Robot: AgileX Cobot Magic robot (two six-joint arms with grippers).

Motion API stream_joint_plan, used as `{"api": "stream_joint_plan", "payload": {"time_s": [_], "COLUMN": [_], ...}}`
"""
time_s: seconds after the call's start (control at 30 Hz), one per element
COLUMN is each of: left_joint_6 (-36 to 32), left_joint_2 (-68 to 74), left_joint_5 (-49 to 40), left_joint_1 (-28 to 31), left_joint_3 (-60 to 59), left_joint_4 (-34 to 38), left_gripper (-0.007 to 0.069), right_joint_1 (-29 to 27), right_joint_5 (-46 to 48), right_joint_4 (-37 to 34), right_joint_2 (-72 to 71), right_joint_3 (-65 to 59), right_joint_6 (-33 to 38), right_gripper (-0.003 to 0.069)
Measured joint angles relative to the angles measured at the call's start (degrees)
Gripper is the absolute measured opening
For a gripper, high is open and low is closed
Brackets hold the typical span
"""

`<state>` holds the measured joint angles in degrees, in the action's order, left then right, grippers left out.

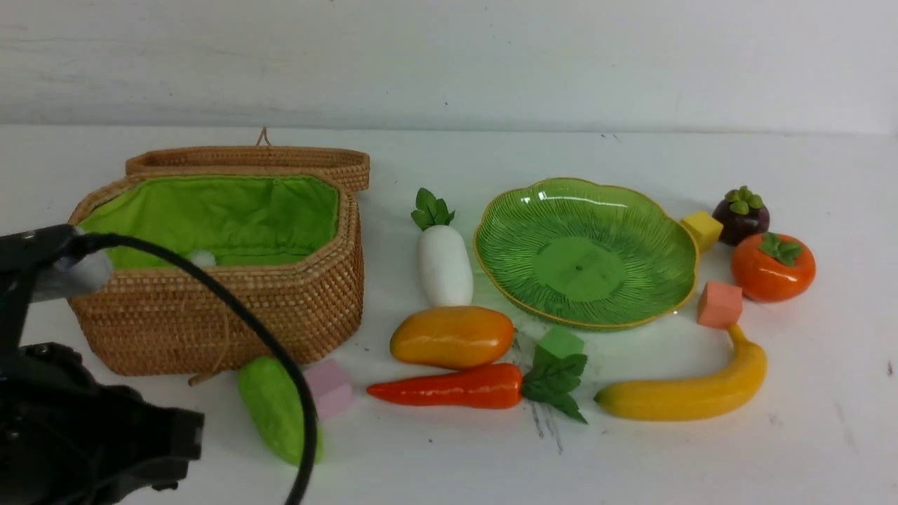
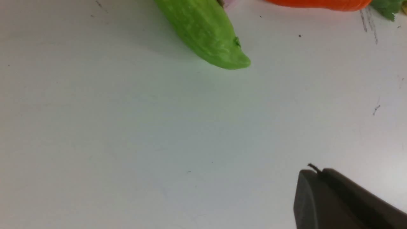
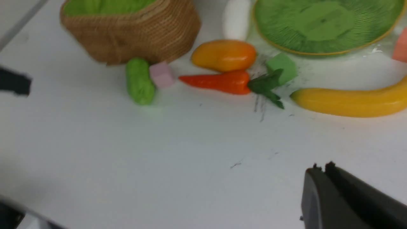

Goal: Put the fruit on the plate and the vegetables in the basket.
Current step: Take a chayote with your left arm and place it on the basket on the left.

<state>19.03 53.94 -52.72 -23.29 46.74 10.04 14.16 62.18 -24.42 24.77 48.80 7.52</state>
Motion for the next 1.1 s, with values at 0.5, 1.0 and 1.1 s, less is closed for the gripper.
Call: {"api": "stream_joint_plan", "payload": {"time_s": [0.5,1.0,1.1], "left_joint_6": [25.6,25.8,25.8], "left_joint_2": [25.0,39.9,41.9], "left_joint_5": [9.8,27.7,27.9], "left_joint_1": [-9.6,-2.2,-2.2], "left_joint_3": [2.6,2.9,3.0], "left_joint_4": [-18.0,-17.8,-18.6], "left_gripper": [0.0156,0.0598,0.0572], "right_joint_1": [13.5,13.5,13.5], "right_joint_5": [2.1,2.5,2.7], "right_joint_4": [2.1,3.6,3.6], "right_joint_2": [5.0,5.0,5.0], "right_joint_3": [11.9,11.9,11.9], "right_joint_6": [6.7,7.1,7.1], "right_gripper": [0.0035,0.0036,0.0036]}}
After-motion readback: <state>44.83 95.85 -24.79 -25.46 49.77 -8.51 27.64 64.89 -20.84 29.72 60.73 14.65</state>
